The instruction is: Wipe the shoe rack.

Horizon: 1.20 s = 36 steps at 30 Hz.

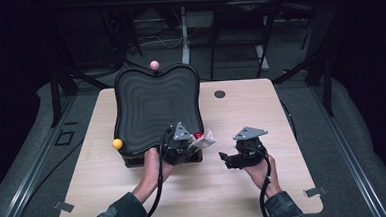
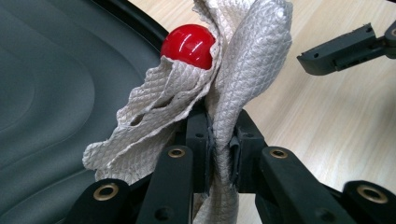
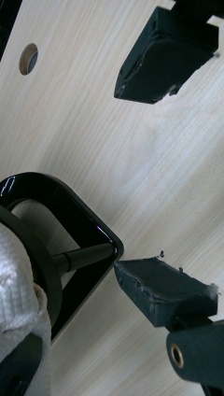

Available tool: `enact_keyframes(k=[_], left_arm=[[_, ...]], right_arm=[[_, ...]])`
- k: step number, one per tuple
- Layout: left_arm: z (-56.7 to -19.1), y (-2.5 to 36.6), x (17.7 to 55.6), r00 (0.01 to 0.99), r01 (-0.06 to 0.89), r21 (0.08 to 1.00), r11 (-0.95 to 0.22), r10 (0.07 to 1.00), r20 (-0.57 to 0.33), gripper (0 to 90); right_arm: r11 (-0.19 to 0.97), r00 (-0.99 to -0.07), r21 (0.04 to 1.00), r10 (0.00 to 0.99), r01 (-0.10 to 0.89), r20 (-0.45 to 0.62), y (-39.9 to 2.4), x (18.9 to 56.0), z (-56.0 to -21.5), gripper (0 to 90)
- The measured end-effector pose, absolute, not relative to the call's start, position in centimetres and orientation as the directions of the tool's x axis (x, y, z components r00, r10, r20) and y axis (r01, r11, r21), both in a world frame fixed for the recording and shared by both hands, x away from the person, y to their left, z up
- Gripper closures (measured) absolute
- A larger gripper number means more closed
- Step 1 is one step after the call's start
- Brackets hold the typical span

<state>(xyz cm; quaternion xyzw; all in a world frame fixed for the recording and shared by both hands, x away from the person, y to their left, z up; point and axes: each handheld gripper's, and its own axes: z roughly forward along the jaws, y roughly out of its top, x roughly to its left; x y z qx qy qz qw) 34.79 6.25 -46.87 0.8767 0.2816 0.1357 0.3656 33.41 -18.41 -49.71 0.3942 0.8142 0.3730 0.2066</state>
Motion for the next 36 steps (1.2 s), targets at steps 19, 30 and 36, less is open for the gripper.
enact_keyframes(k=[19,30,36], left_arm=[[-46.3,10.2,35.4,0.751,0.436,0.735,-0.520,0.660,0.021,80.9],[-46.9,14.1,35.4,0.669,0.476,0.747,-0.465,0.742,0.035,81.1],[-47.3,16.3,34.8,0.632,0.488,0.756,-0.437,0.774,0.040,81.2]], right_arm=[[0.392,-0.672,0.806,0.741,0.443,0.009,-16.1,34.4,-48.2,14.9],[0.403,-0.720,0.830,0.694,0.386,-0.002,-12.8,35.3,-46.9,28.5],[0.406,-0.742,0.832,0.670,0.378,0.010,-11.6,36.2,-47.0,41.5]])
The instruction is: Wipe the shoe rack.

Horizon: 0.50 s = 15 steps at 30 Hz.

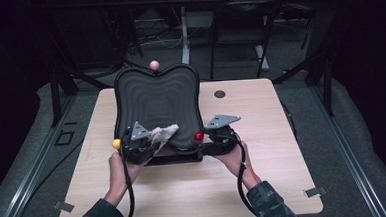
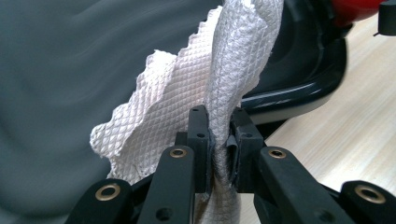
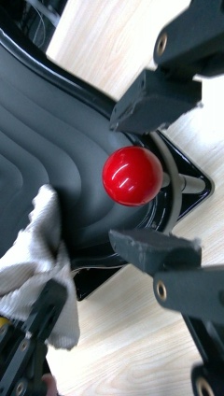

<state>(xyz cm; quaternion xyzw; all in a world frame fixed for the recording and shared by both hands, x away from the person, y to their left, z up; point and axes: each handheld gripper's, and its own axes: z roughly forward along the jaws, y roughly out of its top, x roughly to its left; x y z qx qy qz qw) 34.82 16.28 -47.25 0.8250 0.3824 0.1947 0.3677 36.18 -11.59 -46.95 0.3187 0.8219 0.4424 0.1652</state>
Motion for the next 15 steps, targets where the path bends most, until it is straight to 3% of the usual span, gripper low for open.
enact_keyframes(k=[5,15], left_arm=[[-47.2,17.9,34.2,0.598,0.490,0.764,-0.421,0.799,0.057,81.3],[-47.0,21.5,33.4,0.517,0.510,0.775,-0.372,0.853,0.069,81.3]], right_arm=[[0.410,-0.744,0.831,0.668,0.375,0.006,-11.1,36.4,-47.3,58.9],[0.411,-0.734,0.832,0.680,0.374,-0.006,-11.0,36.2,-47.4,59.8]])
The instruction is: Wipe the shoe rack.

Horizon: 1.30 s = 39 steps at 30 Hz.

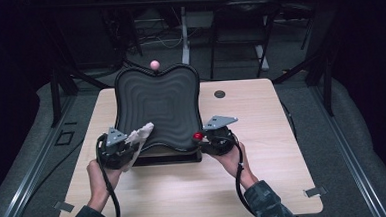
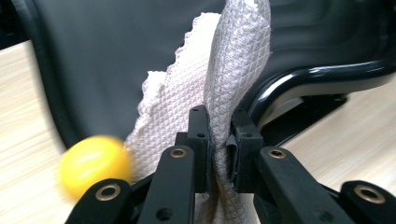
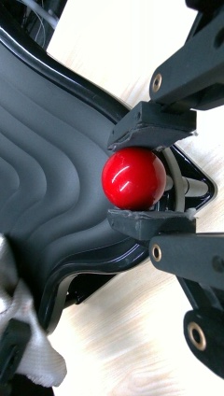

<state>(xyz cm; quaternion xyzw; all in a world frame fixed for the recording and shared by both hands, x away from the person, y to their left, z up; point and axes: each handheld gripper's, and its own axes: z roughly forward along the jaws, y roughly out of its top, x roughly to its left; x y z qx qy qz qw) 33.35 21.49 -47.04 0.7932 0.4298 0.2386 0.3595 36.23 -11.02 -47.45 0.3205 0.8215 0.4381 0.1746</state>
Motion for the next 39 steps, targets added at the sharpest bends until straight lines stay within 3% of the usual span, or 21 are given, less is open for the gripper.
enact_keyframes(k=[6,15,39], left_arm=[[-47.3,23.0,33.0,0.473,0.525,0.765,-0.372,0.875,0.101,81.6],[-47.5,22.9,32.7,0.464,0.535,0.784,-0.314,0.885,0.037,81.8],[-47.8,12.8,34.1,0.638,0.456,0.785,-0.419,0.769,0.039,81.6]], right_arm=[[0.409,-0.731,0.834,0.682,0.371,-0.010,-10.9,36.1,-47.5,59.8],[0.408,-0.726,0.833,0.687,0.374,-0.011,-10.9,36.0,-47.5,59.8],[0.404,-0.718,0.833,0.696,0.379,-0.011,-10.8,35.9,-47.5,59.8]])
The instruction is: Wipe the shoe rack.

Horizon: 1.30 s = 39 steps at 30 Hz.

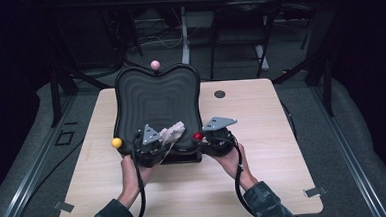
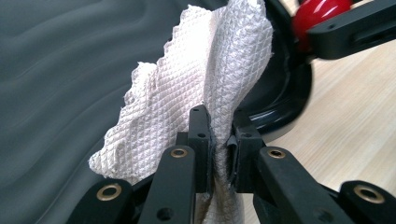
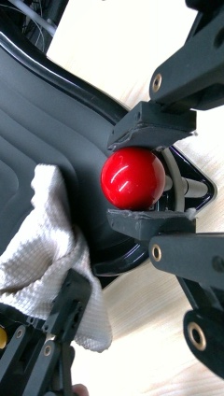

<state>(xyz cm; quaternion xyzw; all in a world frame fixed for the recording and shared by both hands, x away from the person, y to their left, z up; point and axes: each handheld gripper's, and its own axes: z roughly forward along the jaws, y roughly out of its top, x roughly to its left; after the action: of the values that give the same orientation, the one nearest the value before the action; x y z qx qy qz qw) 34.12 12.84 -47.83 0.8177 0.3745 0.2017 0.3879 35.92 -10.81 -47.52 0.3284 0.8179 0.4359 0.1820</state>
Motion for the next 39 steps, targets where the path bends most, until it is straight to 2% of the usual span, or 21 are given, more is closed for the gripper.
enact_keyframes(k=[15,25,31,39], left_arm=[[-47.3,9.8,34.0,0.694,0.425,0.795,-0.433,0.720,0.021,81.6],[-47.4,8.7,34.2,0.716,0.431,0.795,-0.427,0.698,-0.013,81.5],[-47.5,8.7,34.3,0.724,0.436,0.795,-0.421,0.689,-0.032,81.5],[-47.3,10.6,34.1,0.699,0.435,0.793,-0.427,0.716,0.002,81.7]], right_arm=[[0.410,-0.727,0.830,0.687,0.379,-0.007,-11.0,35.9,-47.2,57.2],[0.403,-0.740,0.836,0.672,0.372,0.005,-11.5,35.8,-46.9,59.1],[0.405,-0.739,0.835,0.674,0.372,0.002,-11.5,35.8,-46.9,59.1],[0.423,-0.736,0.828,0.676,0.368,-0.019,-11.3,35.7,-46.9,59.1]])
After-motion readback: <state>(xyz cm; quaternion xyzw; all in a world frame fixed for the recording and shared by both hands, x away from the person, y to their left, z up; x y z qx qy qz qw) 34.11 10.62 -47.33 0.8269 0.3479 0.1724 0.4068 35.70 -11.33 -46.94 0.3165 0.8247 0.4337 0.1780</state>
